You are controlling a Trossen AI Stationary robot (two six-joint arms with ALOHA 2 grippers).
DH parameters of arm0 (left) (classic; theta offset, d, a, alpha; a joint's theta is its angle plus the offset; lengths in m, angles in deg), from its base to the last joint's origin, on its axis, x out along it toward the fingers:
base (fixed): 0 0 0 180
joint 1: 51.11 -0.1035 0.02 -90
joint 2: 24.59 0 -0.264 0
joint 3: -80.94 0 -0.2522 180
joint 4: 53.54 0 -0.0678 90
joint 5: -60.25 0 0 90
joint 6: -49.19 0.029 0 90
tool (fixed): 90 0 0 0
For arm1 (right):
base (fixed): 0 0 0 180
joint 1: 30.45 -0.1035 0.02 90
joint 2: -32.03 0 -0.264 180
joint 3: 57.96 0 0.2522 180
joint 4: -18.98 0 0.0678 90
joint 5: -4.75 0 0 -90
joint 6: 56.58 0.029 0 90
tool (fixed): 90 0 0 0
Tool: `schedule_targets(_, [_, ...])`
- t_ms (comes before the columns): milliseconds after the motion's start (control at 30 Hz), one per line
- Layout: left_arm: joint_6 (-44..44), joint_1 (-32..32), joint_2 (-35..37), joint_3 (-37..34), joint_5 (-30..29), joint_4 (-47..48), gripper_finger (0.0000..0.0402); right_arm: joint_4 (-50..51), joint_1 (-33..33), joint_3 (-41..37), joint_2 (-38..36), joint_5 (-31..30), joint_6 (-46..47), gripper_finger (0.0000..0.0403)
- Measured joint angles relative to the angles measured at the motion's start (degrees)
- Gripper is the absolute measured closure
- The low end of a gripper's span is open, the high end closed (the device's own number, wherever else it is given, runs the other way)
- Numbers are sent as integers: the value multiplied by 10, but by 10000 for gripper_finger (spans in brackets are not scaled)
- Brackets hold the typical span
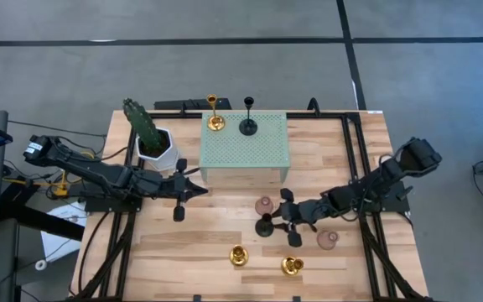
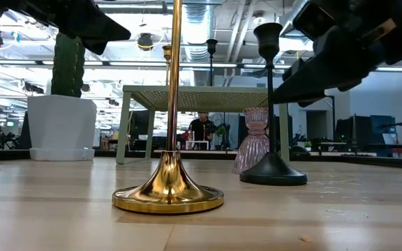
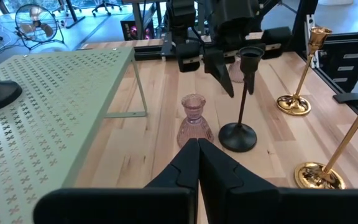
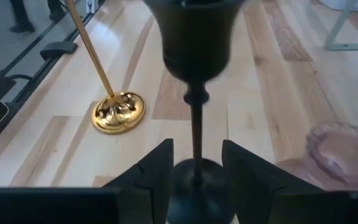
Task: Pick & Place candle stick holders
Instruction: Put the black candle holder on the shelf
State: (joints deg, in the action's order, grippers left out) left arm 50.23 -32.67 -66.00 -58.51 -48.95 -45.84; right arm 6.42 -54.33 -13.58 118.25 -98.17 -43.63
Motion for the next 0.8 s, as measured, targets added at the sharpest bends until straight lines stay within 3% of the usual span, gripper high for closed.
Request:
schedule_targets(333, [0, 0, 0, 0, 0, 0, 395, 4, 0, 46, 53, 11, -9, 309])
schedule_targets(600, [0, 0, 0, -6, 0, 0, 394, 0, 4, 50, 55, 9, -12, 392])
schedule_targets(800, [-17, 0, 0, -16, 0, 1, 395, 14, 17, 71, 54, 11, -11, 394])
